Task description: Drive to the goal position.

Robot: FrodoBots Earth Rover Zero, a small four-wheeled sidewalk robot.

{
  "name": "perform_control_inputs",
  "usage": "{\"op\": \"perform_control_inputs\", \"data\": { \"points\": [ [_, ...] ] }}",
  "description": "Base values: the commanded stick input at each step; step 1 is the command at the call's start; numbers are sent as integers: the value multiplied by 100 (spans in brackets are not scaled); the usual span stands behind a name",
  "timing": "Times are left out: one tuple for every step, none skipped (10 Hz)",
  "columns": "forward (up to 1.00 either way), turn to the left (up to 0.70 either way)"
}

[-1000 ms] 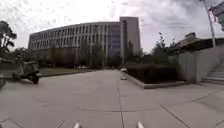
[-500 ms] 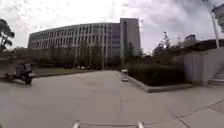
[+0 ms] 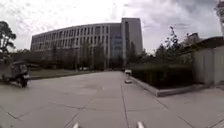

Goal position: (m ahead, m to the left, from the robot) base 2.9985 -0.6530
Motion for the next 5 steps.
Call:
{"op": "perform_control_inputs", "data": {
  "points": [
    [70, 0],
    [70, 0],
    [70, 0],
    [70, 0],
    [70, 0]
  ]
}}
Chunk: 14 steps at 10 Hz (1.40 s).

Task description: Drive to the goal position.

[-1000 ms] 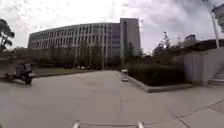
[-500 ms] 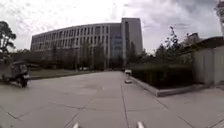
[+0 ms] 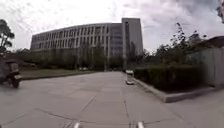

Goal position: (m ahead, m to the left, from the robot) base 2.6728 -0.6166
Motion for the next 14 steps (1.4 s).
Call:
{"op": "perform_control_inputs", "data": {
  "points": [
    [70, 0],
    [70, 0],
    [70, 0],
    [70, 0],
    [70, 0],
    [70, 0],
    [70, 0],
    [70, 0],
    [70, 0],
    [70, 0],
    [70, 0],
    [70, 0],
    [70, 0],
    [70, 0]
  ]
}}
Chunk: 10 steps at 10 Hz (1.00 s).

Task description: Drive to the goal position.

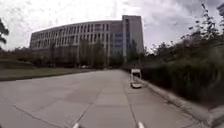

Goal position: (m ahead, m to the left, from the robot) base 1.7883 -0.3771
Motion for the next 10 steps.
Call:
{"op": "perform_control_inputs", "data": {
  "points": [
    [70, -1],
    [70, -5],
    [70, -8],
    [70, -9],
    [70, -7],
    [70, -2],
    [70, 0],
    [70, 0],
    [70, 0],
    [70, 0]
  ]
}}
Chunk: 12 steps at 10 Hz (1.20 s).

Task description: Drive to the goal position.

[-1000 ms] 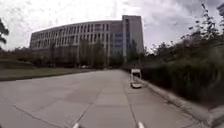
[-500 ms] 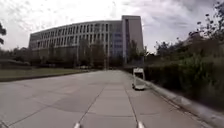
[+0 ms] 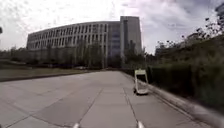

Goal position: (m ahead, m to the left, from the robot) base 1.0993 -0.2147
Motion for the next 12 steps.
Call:
{"op": "perform_control_inputs", "data": {
  "points": [
    [70, 0],
    [70, 0],
    [70, 0],
    [70, 0],
    [70, 0],
    [70, 0],
    [70, 0],
    [70, 0],
    [70, 0],
    [70, 0],
    [70, 0],
    [70, 0]
  ]
}}
